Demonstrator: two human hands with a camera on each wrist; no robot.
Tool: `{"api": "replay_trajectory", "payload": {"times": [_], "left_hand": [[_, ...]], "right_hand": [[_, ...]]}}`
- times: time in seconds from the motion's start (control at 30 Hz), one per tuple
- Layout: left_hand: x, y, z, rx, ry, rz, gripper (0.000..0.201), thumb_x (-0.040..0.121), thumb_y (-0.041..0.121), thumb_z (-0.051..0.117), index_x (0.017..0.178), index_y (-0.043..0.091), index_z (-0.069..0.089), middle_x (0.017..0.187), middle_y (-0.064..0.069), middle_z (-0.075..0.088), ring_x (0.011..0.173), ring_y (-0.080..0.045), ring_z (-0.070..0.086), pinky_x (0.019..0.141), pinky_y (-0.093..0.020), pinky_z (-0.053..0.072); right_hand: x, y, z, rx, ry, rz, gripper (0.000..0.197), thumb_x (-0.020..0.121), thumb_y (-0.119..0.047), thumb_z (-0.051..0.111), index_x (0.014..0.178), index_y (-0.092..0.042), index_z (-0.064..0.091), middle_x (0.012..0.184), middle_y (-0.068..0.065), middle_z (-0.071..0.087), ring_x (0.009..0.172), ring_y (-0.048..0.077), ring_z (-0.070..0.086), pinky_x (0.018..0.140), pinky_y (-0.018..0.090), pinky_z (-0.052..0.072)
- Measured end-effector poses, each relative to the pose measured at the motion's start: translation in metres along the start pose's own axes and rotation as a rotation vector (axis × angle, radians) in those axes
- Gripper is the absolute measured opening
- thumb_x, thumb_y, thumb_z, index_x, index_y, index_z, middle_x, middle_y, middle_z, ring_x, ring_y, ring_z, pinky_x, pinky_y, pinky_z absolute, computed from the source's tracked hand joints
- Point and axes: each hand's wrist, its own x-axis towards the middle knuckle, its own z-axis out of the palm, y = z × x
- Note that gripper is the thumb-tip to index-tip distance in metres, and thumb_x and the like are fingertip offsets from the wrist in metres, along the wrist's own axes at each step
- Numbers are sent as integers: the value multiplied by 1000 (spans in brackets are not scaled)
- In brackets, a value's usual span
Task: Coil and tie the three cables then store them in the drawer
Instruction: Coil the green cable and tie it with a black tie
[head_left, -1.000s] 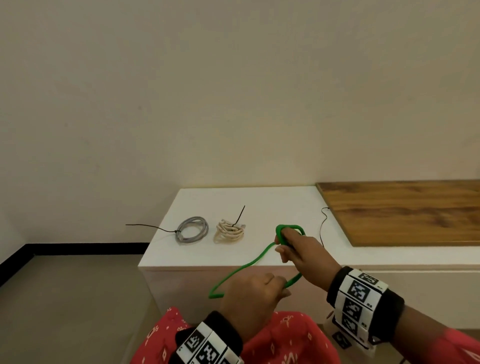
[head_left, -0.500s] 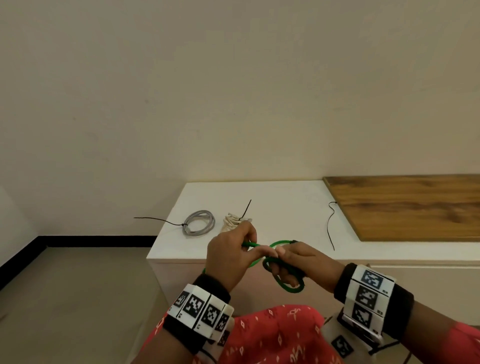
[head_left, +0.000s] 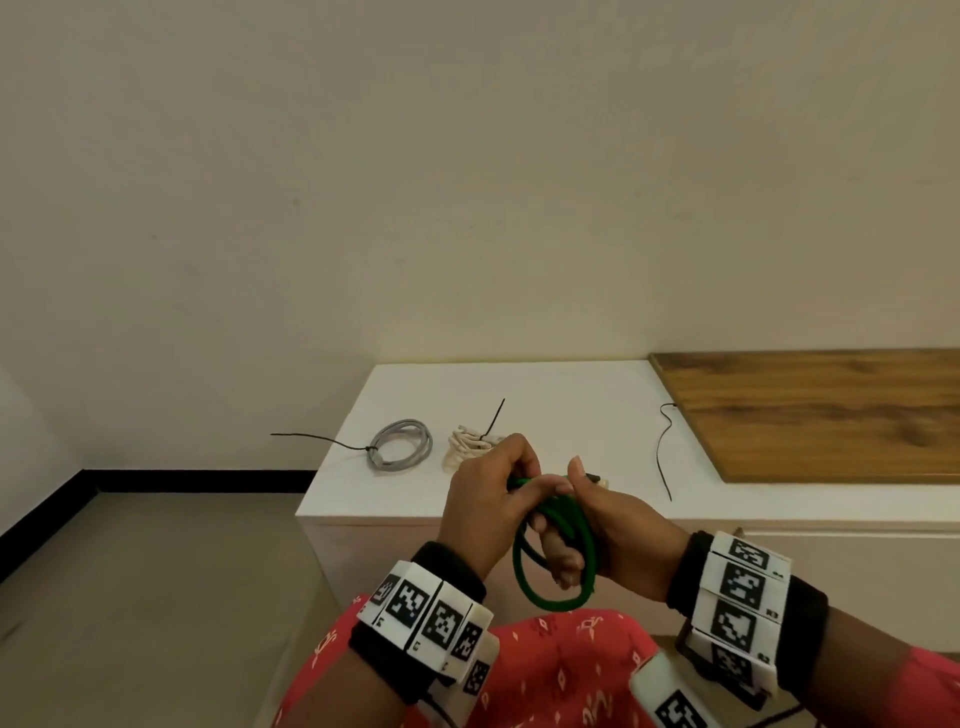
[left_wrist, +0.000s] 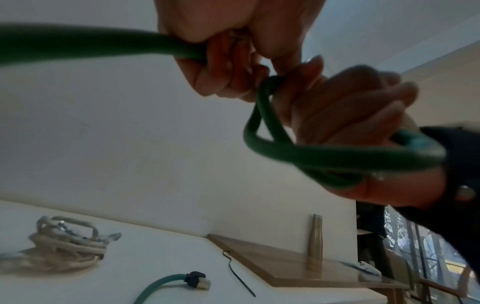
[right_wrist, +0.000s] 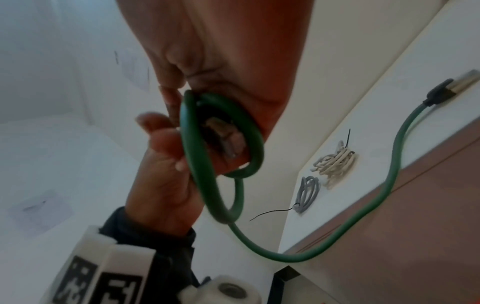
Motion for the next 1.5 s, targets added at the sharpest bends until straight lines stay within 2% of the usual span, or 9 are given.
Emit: {"api": "replay_trajectory", "payload": {"times": [0.4,0.63,0.77,0.9,1.0,1.1,1.27,1.33,1.5], "left_hand": [[-15,-52,-17,-243,1,-185,35,75,53,45,66,19,53,42,8,40,42,-6,37,43,-16,34],[-28,-49,7,19,-177,-84,25,94,25,37,106,37,56,54,11,48,55,-3,47,59,-14,41],[-28,-34,16,436,-196,130,55,86,44,23,127,19,50,95,-2,70,84,-15,64,72,-24,47],[-29,-26,23,759,-241,270,25,81,33,37,101,26,49,56,8,62,39,-4,53,35,-16,37],[-30,-19,33,848,-189,383,22,79,36,37,95,27,49,51,8,58,34,-5,49,31,-17,34],[-32,-13,37,868,-193,382,25,76,39,36,95,28,46,55,10,61,38,-4,52,33,-15,39],[-32,-17,31,845,-63,582,22,82,31,46,70,20,60,53,6,59,39,-10,52,33,-20,36],[-30,-14,26,844,35,590,33,82,42,47,64,19,62,49,6,58,38,-9,51,34,-19,36],[-17,-6,6,724,-18,451,33,75,60,48,75,27,45,49,8,57,40,-5,50,37,-19,37]], "right_hand": [[-13,-42,-31,603,10,-263,21,68,-30,62,64,-10,58,33,-6,39,30,7,36,37,21,37],[-14,-54,-25,649,296,-532,33,85,-38,41,77,-10,56,45,-5,40,41,10,42,47,22,47],[-10,-44,-16,363,381,-619,40,83,-45,40,91,-9,56,53,-4,46,51,11,48,55,25,44],[-2,-23,-10,-140,438,-690,49,78,-57,54,102,-15,54,57,-6,53,57,5,51,56,17,42],[-1,-10,-6,-622,551,-645,27,82,-47,40,101,-30,48,63,-12,51,62,0,53,62,9,41],[-1,-6,-9,-946,518,-468,34,87,-43,40,111,-22,49,71,-23,48,68,-7,54,66,8,39],[3,-3,-10,-1243,410,-272,25,94,-29,42,105,-7,49,95,4,66,83,20,56,77,31,44],[4,-2,-11,-1327,369,-217,26,95,-32,37,96,-7,47,88,10,63,74,20,50,66,30,39],[1,1,-24,-1081,187,-146,75,63,-87,1,69,-27,46,50,-11,46,49,3,48,52,12,34]]}}
